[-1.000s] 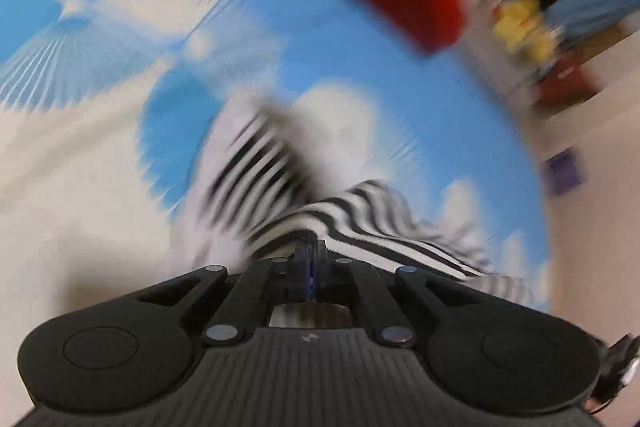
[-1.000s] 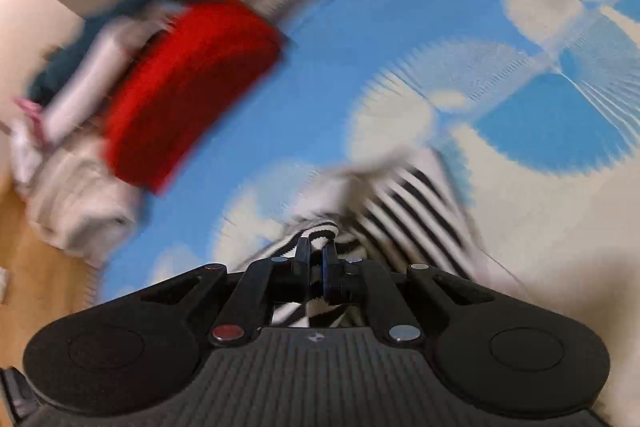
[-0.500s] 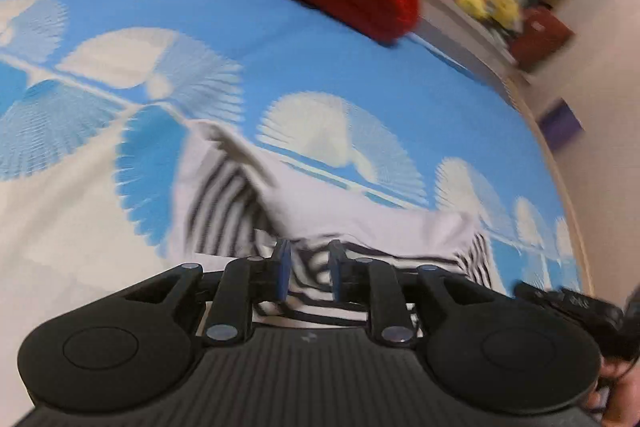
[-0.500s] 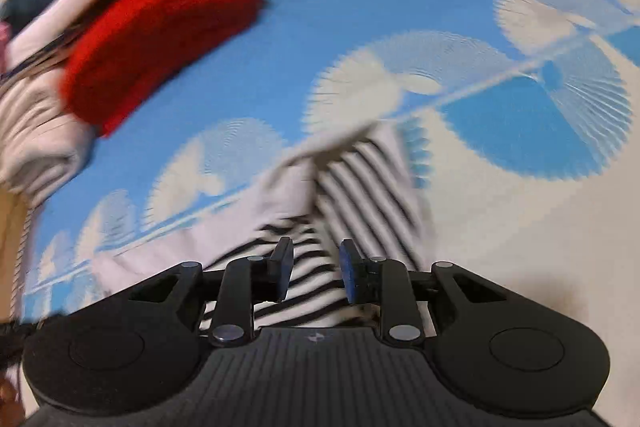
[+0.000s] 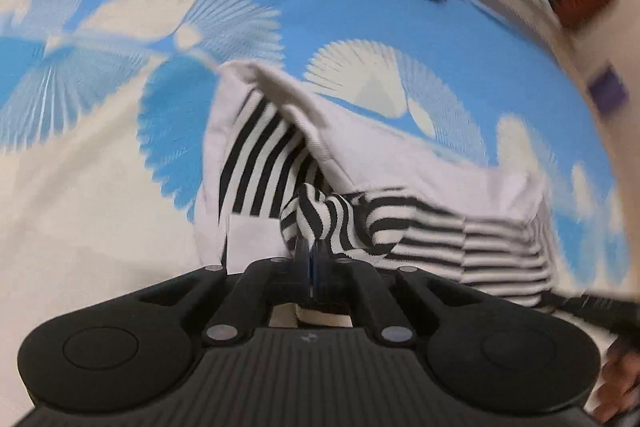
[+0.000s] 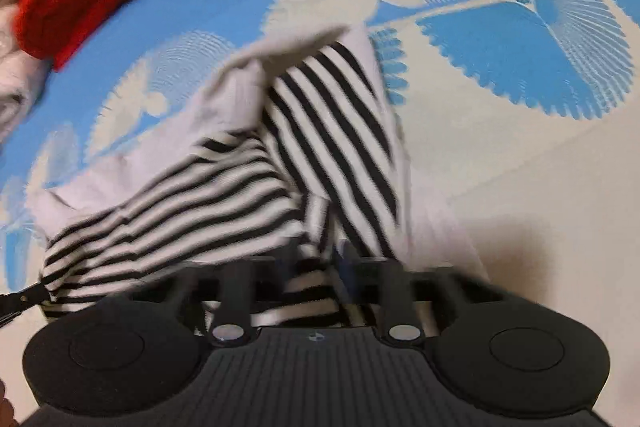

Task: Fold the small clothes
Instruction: 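Open both grippers and lift them away from the folded garment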

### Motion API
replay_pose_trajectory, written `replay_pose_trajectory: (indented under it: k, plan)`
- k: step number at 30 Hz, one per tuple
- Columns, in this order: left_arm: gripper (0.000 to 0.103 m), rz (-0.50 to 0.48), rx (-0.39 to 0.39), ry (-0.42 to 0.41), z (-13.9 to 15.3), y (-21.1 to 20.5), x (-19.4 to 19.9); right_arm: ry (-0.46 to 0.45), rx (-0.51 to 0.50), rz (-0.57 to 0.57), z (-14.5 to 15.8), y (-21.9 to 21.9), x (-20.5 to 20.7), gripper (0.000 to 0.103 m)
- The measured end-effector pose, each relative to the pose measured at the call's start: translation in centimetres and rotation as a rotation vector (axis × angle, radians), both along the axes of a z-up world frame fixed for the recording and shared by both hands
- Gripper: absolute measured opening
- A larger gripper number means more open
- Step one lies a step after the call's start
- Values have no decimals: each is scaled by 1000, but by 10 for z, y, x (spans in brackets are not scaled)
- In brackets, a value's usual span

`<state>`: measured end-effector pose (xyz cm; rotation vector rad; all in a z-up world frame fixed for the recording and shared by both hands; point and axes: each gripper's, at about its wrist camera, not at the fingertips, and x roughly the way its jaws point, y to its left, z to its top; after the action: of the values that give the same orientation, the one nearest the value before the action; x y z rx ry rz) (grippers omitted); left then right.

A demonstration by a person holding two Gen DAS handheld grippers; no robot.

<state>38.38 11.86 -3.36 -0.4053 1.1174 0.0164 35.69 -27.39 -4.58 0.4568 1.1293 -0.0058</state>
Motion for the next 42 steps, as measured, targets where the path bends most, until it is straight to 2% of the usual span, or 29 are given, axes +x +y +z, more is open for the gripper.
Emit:
replay_pose_trajectory:
  k: [1,3,5,6,7,9,11,13,15,16,17,18,19,20,22,24,25,27,31,36,42]
  plan:
    - [1,29,-14,34,-4,5,0,-24,20,-19,4,-2,0,5]
    - [1,61,39,114,-19,10,0,-45,32,-28,7,-3,1,5]
    - [2,72,45,177,-34,13,1,6,38,-37,-2,-7,4,6]
    - [2,69,50,179,-34,12,2,39,44,-35,-9,-8,6,9]
    - [3,57,74,151,-27,9,3,76,42,-16,-14,-8,9,16]
    - [8,14,115,52,-4,1,3,76,13,-6,-10,-7,11,24]
    - [8,-39,143,-51,19,-8,1,1,-13,-10,8,-8,10,24]
    - [8,-96,95,-101,29,-15,-3,-96,-27,27,28,-3,7,25]
    - [8,-141,-6,-57,21,-20,-2,-157,-9,91,39,6,4,27]
    - [8,-152,-46,8,8,-20,-1,-150,24,123,37,9,5,28]
    - [8,-154,-32,81,-5,-24,-1,-114,72,153,30,13,6,29]
    - [8,-150,21,153,-19,-24,-1,-62,99,164,20,16,9,29]
    - [8,-145,80,195,-30,-23,-1,14,94,163,7,18,10,29]
    - [7,-145,115,204,-35,-22,-2,81,54,156,-4,21,10,29]
    - [8,-152,119,186,-28,-22,-2,103,13,156,-10,21,10,28]
    - [12,-156,124,147,-13,-22,-6,80,7,153,1,23,11,28]
    - [16,-161,124,120,-5,-23,-9,47,-4,157,11,23,10,29]
    - [30,-171,125,79,11,-30,-14,-24,-42,166,30,26,7,29]
    - [31,-182,161,40,32,-38,-26,-121,-105,168,59,25,-3,29]
    - [31,-176,119,-47,66,-38,-52,-256,-205,122,96,23,-34,29]
    - [31,-193,152,-211,129,-33,-108,-426,-175,94,155,8,-104,29]
